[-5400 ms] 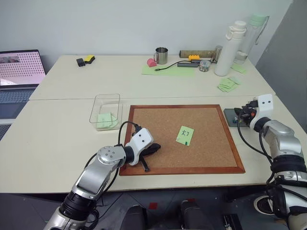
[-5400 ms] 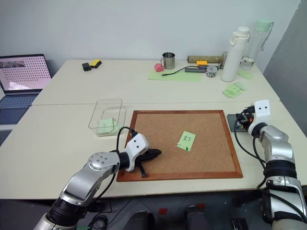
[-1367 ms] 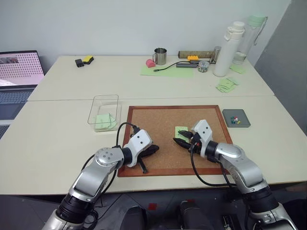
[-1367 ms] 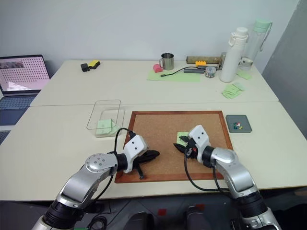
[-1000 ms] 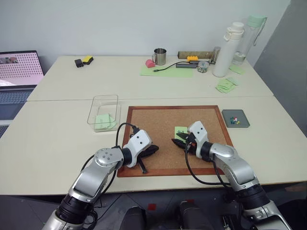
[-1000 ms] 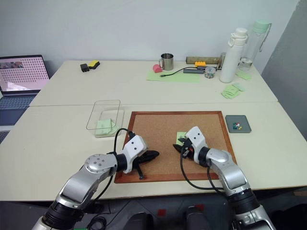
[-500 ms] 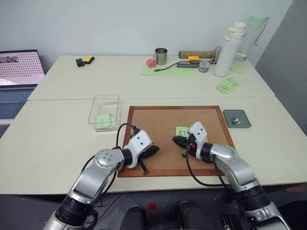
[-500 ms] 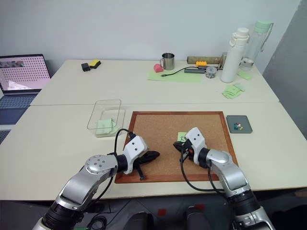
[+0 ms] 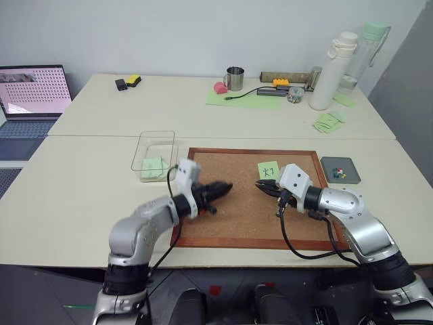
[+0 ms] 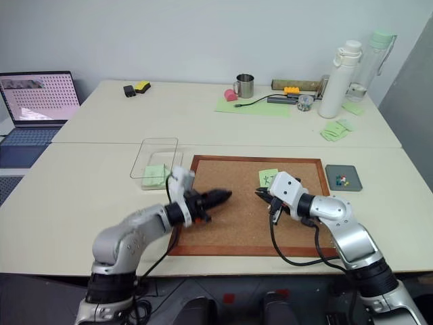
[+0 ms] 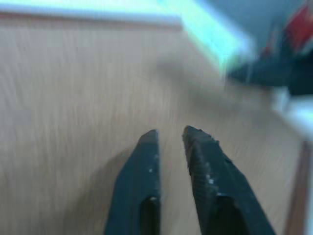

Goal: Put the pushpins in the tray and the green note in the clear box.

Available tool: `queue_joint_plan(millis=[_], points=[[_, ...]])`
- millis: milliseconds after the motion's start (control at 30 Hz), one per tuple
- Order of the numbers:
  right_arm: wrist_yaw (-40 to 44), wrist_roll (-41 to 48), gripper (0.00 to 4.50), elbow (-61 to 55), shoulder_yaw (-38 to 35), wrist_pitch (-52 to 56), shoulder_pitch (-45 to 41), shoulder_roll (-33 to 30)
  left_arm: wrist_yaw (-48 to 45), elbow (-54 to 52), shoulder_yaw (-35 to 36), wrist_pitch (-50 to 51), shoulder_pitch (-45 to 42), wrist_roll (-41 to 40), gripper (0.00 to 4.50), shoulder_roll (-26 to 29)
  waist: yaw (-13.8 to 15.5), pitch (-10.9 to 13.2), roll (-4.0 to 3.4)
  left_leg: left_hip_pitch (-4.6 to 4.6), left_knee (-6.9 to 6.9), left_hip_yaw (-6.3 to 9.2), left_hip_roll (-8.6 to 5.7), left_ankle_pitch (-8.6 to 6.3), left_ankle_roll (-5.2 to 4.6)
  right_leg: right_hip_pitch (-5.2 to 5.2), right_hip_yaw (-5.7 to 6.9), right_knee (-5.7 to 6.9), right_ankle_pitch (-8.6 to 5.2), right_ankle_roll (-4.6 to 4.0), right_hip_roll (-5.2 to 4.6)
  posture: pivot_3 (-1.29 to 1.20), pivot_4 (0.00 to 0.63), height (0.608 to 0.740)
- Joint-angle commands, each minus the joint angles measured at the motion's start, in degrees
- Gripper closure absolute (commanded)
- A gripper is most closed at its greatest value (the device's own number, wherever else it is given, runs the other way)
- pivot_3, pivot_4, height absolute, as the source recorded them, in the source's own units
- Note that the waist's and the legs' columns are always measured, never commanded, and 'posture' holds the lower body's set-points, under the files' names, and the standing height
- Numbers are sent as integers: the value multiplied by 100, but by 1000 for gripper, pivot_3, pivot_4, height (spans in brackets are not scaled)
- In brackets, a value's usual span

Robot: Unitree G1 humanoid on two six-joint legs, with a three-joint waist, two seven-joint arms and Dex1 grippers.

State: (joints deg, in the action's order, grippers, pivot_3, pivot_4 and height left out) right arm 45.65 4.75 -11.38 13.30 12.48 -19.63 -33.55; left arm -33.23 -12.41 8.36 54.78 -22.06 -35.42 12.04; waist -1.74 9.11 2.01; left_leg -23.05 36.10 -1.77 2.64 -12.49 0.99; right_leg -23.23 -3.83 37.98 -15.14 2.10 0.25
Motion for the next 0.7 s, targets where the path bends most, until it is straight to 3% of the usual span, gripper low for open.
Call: queue_joint_plan(millis=[33, 67, 233, 700], points=[[166, -189, 4500, -232, 16, -559, -83, -137, 371, 86, 446, 642, -304, -731, 2518, -237, -22, 0, 0, 1, -1, -1, 1, 0, 0, -1, -2, 1, 0, 0, 1, 0, 150, 740], [211, -243, 4500, -289, 38, -696, -96, -173, 434, 115, 564, 957, -390, -1045, 2322, -324, -28, 1, 0, 2, -1, 0, 3, 0, 0, -1, -6, 1, 0, -1, 4, 0, 150, 740], [376, -342, 4500, -515, 121, -1009, -223, -205, 573, 125, 748, 1721, -549, -1898, 2322, -461, -24, 9, 8, 2, -1, 11, 3, 1, 1, -1, -5, 3, 0, -1, 4, 0, 150, 740], [692, -373, 4500, -1101, 497, -1187, -502, 6, 505, 285, 363, 1412, -570, -2123, 2322, -556, -3, 10, 10, 4, 1, 13, 0, 2, 4, 0, -8, 3, 2, -3, 1, 0, 150, 740]])
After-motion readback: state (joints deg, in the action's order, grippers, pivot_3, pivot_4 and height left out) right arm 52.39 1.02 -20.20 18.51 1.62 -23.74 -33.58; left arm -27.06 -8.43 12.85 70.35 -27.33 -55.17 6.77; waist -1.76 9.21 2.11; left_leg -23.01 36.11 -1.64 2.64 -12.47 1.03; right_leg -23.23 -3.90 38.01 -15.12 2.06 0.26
